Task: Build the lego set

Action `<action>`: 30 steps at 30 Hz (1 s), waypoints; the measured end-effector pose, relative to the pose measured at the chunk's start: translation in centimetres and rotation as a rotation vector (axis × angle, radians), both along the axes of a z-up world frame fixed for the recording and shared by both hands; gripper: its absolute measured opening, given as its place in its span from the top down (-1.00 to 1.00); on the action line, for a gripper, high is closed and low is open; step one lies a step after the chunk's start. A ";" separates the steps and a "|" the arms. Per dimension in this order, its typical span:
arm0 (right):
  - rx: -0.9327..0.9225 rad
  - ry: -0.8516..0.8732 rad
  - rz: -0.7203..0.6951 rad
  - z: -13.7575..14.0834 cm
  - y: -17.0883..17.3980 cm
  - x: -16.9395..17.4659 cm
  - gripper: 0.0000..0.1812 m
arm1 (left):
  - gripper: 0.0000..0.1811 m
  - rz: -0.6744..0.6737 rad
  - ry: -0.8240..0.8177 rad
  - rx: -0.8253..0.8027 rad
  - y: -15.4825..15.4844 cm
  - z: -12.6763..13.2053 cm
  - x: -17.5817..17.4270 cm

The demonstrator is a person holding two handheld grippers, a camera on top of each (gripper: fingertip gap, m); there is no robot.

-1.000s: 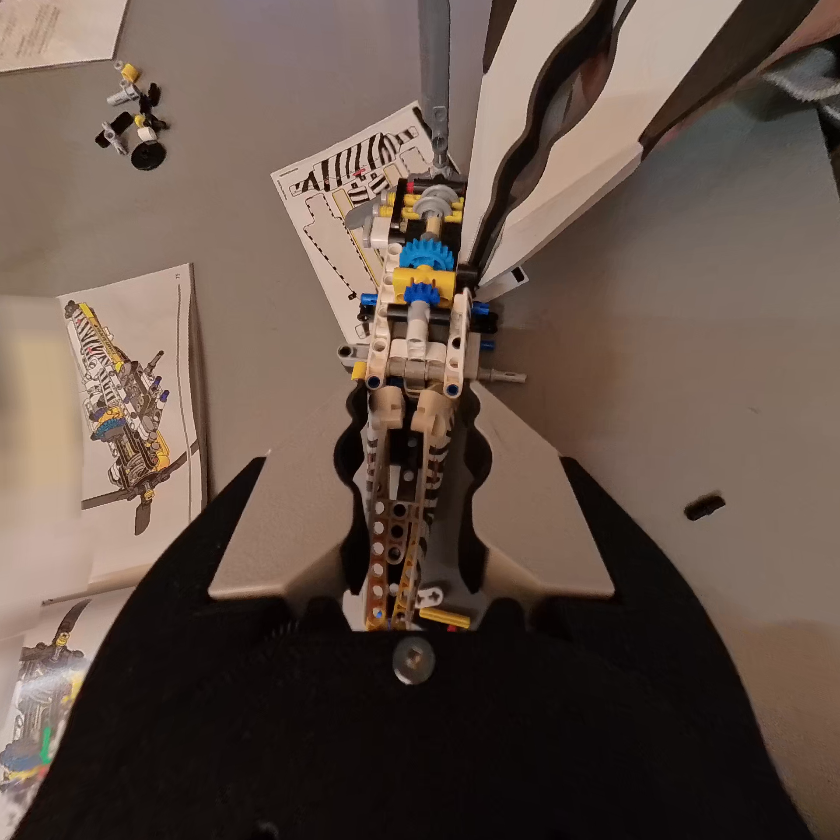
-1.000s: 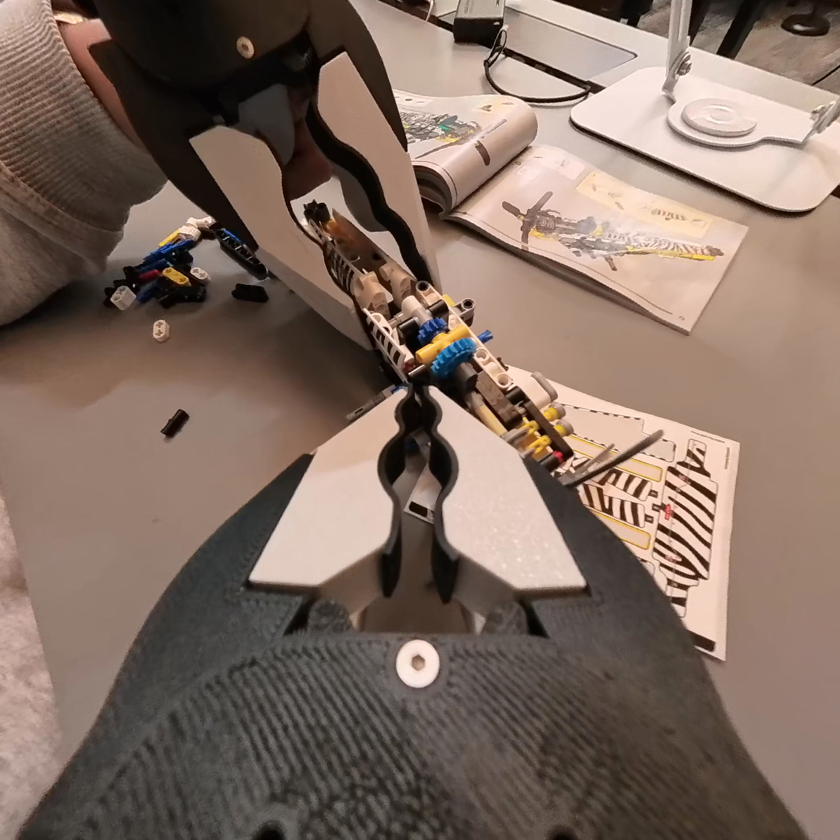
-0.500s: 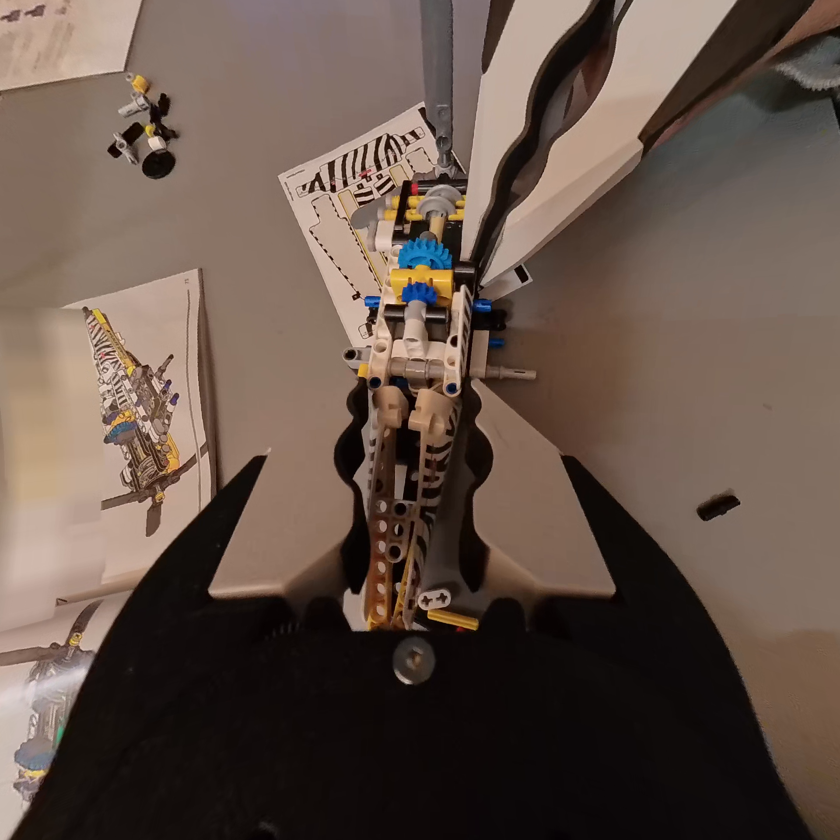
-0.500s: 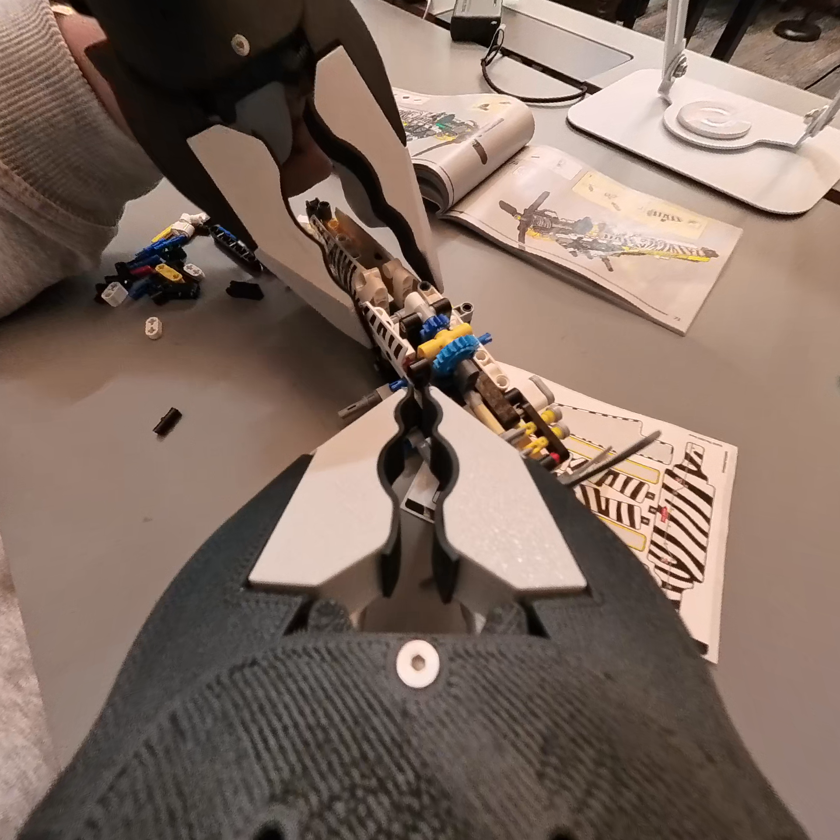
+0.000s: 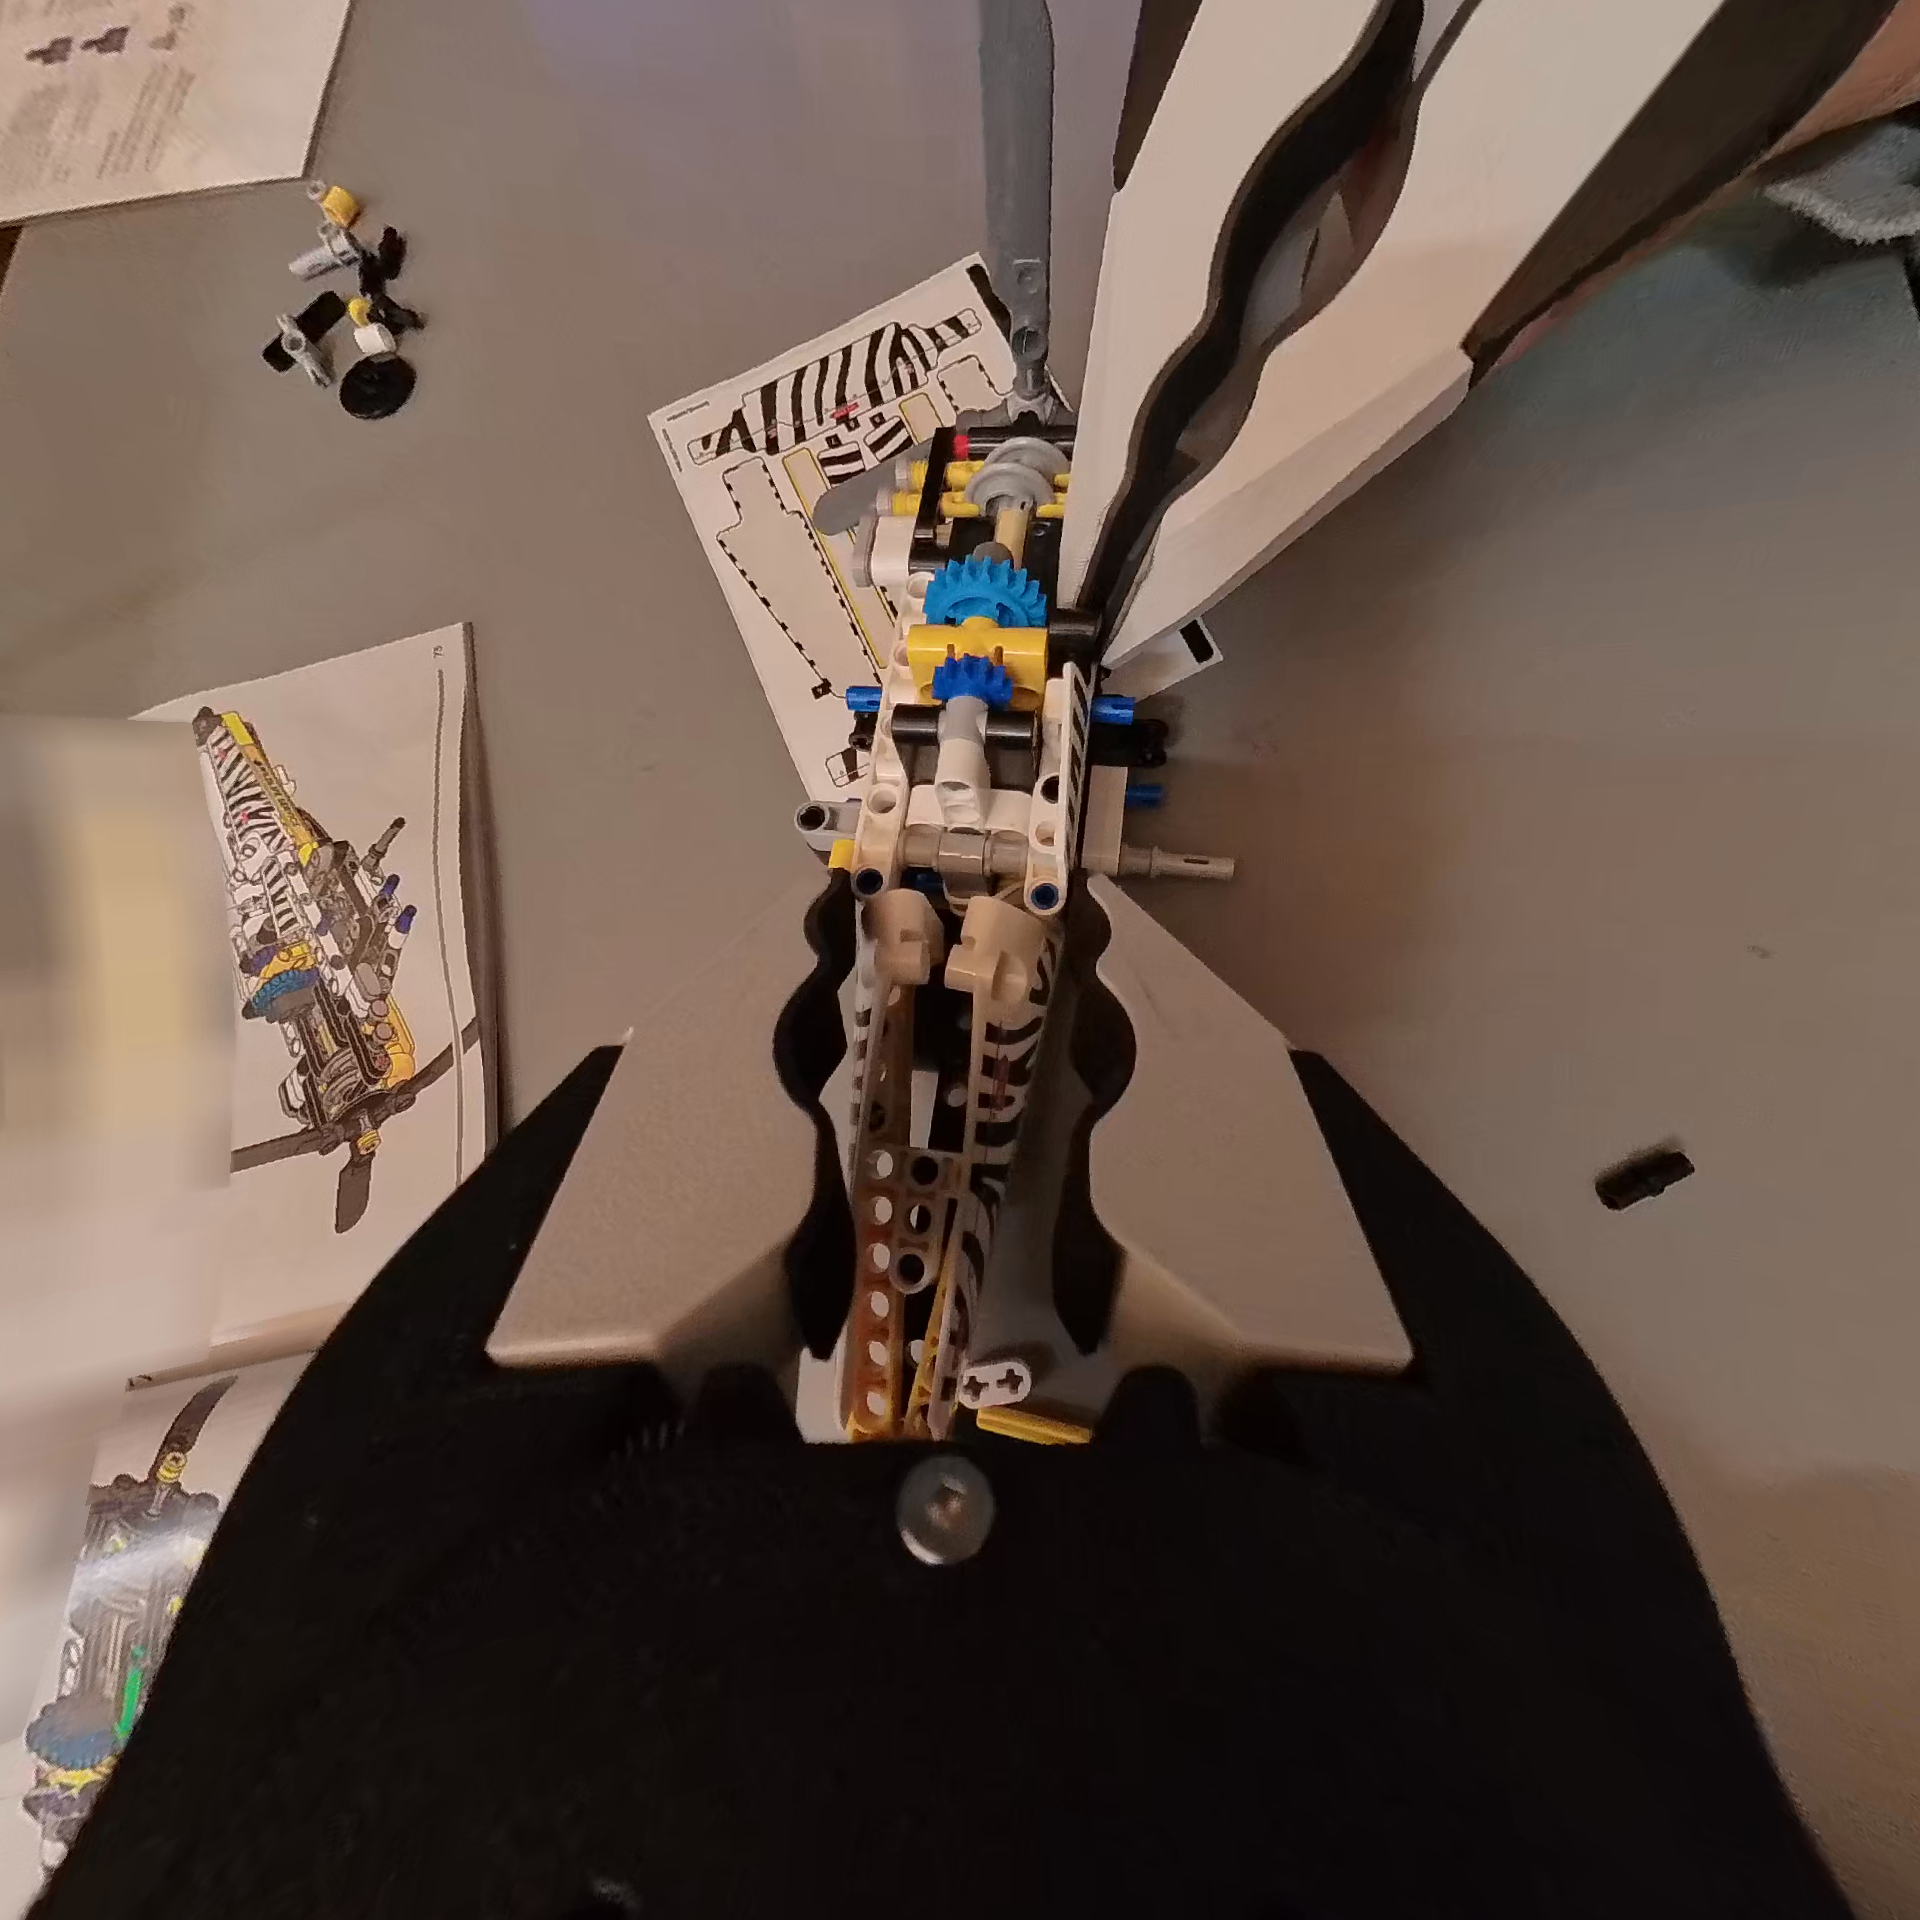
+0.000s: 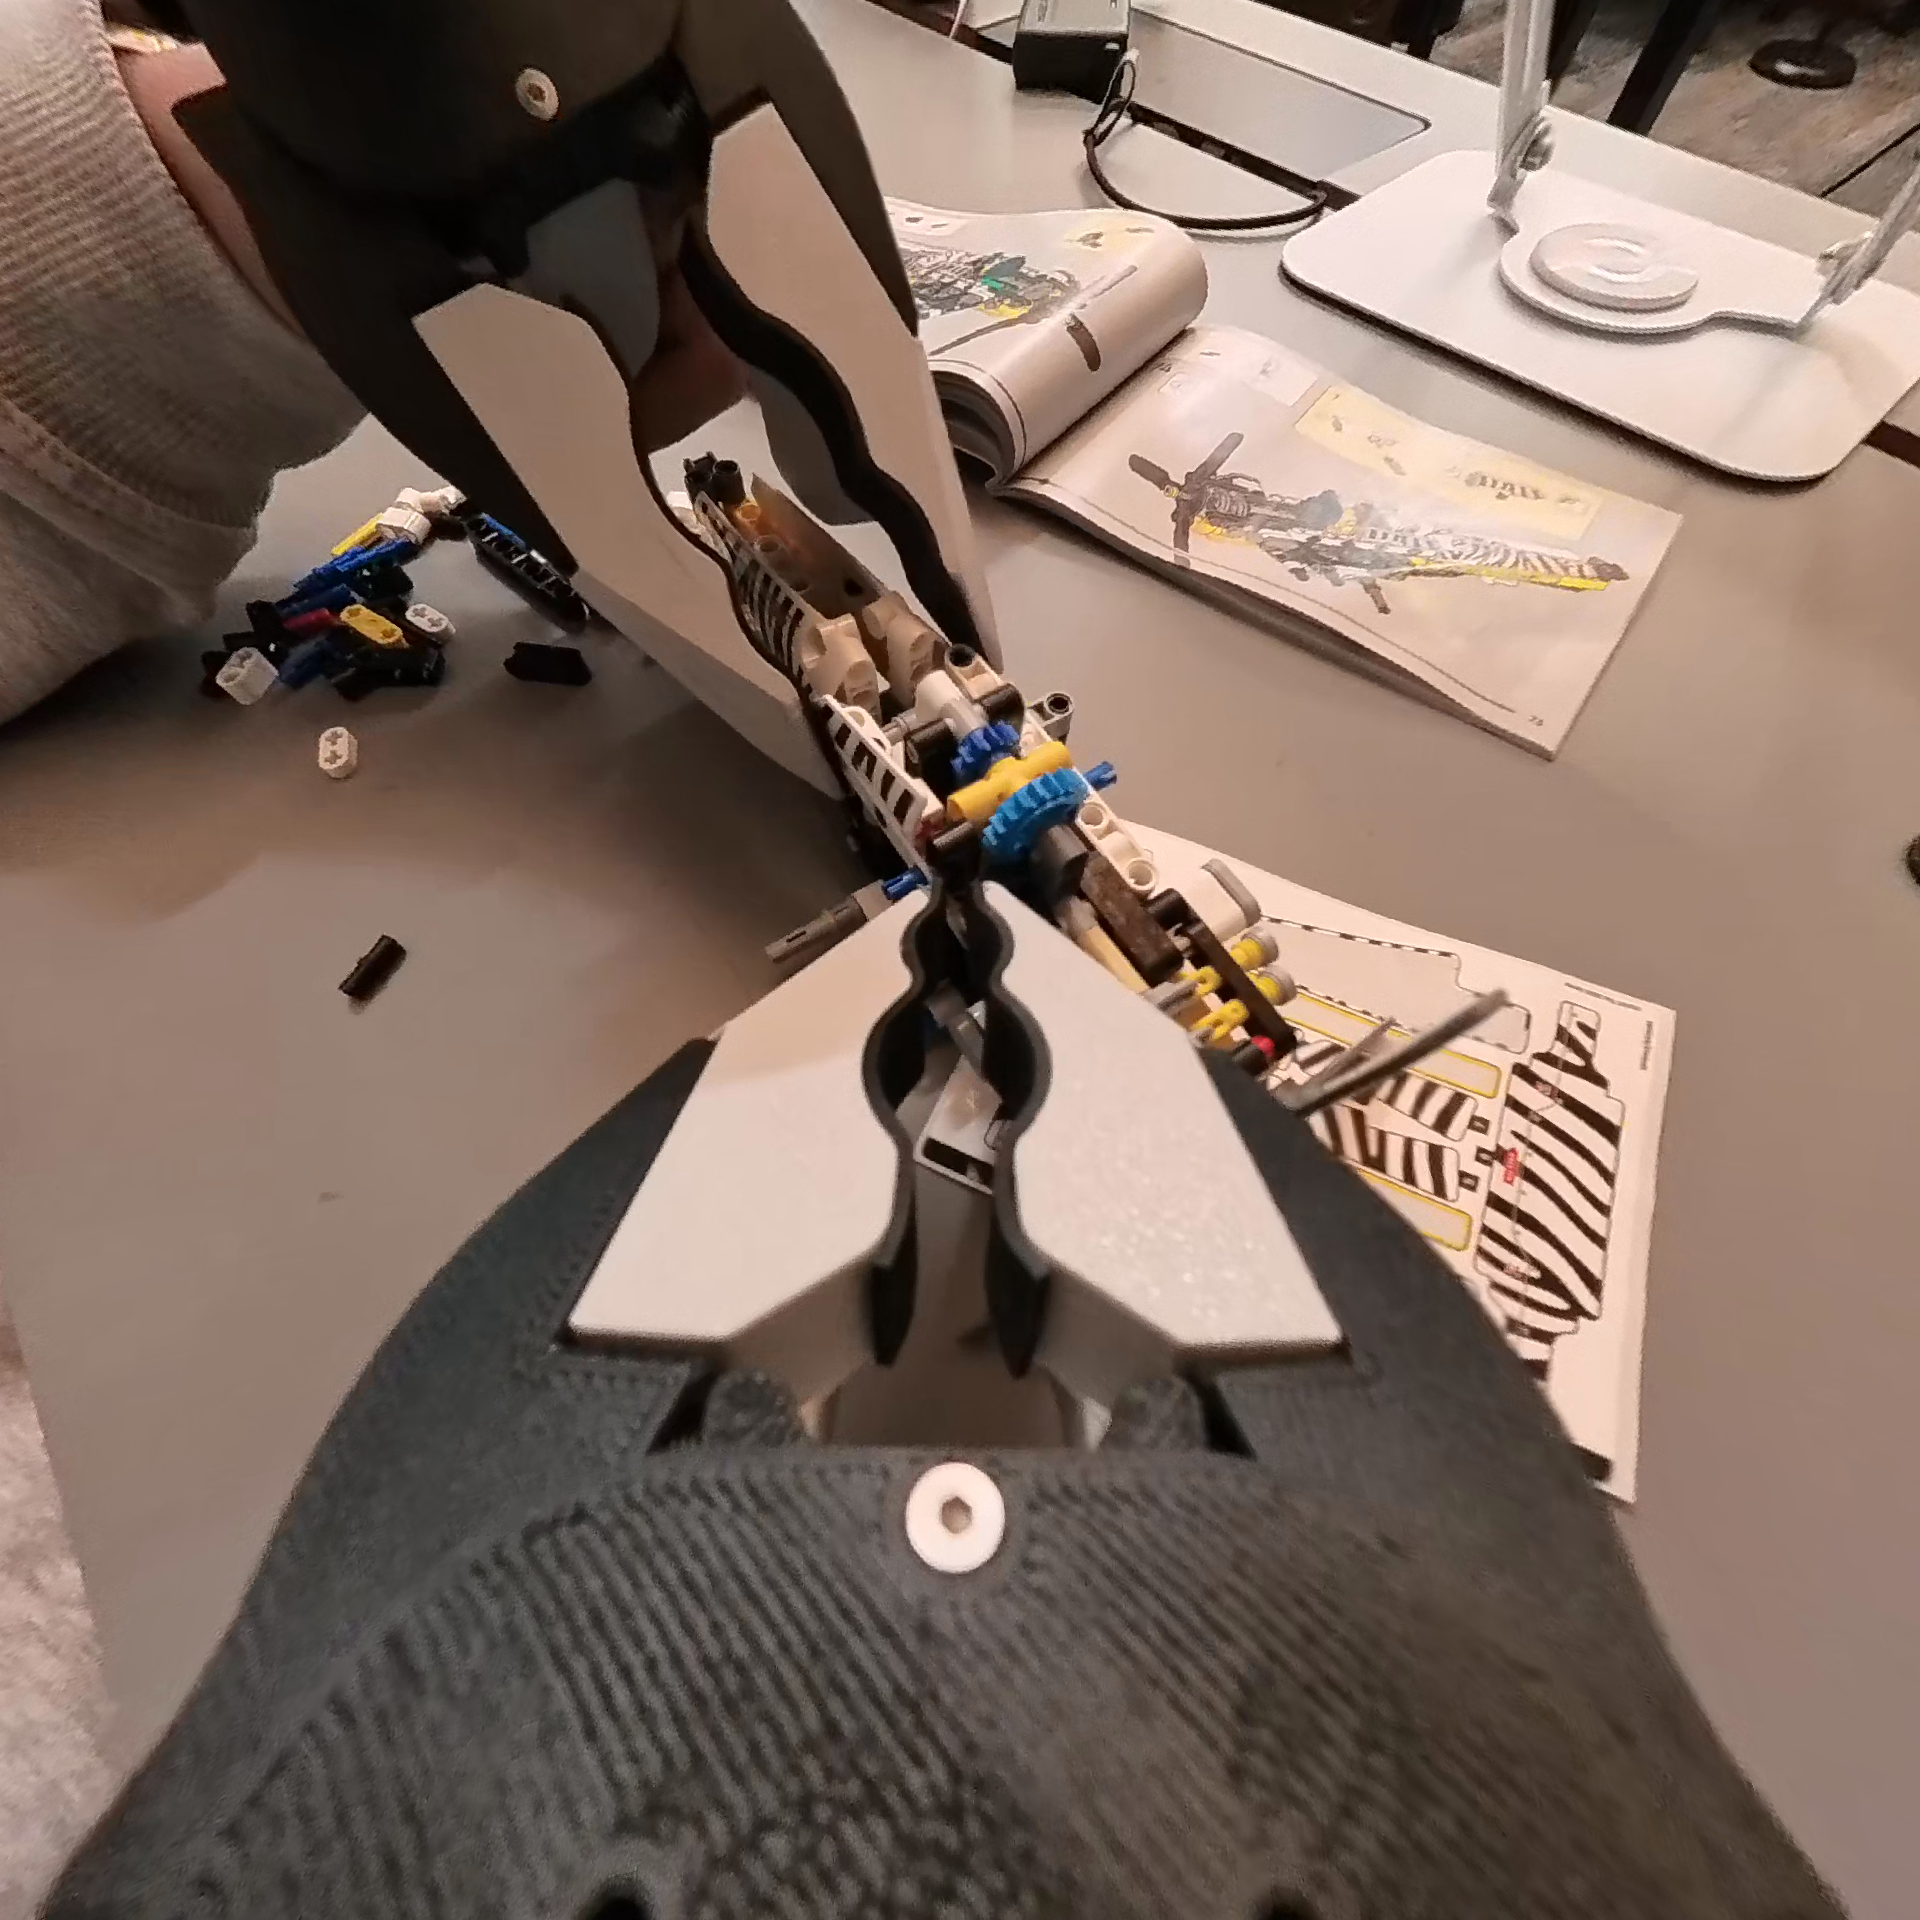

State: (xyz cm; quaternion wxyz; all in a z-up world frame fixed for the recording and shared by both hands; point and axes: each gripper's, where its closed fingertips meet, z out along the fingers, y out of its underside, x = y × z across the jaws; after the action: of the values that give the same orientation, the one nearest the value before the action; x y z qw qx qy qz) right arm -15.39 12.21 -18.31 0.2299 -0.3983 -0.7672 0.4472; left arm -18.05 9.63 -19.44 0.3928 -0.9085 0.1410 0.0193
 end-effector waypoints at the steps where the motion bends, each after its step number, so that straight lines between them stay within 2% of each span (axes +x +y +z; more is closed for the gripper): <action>1: 0.013 0.003 -0.001 0.0 0.0 0.0 0.99 | 0.57 0.001 0.001 -0.002 0.0 0.0 0.0; 9: 0.044 0.005 -0.005 0.1 -0.1 0.1 1.00 | 0.57 0.012 0.003 -0.015 0.0 0.0 0.0; 15: 0.146 0.025 -0.016 0.0 -0.1 0.0 1.00 | 0.58 0.025 -0.007 -0.007 0.2 0.0 0.0; 30: 0.155 0.035 -0.005 0.1 -0.5 -0.1 1.00 | 0.58 0.037 -0.002 -0.023 0.3 0.0 0.0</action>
State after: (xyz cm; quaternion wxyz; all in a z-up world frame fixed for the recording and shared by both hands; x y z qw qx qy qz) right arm -15.45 11.68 -18.20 0.2746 -0.3734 -0.7942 0.3929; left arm -18.09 9.95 -19.45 0.3820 -0.9155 0.1239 0.0242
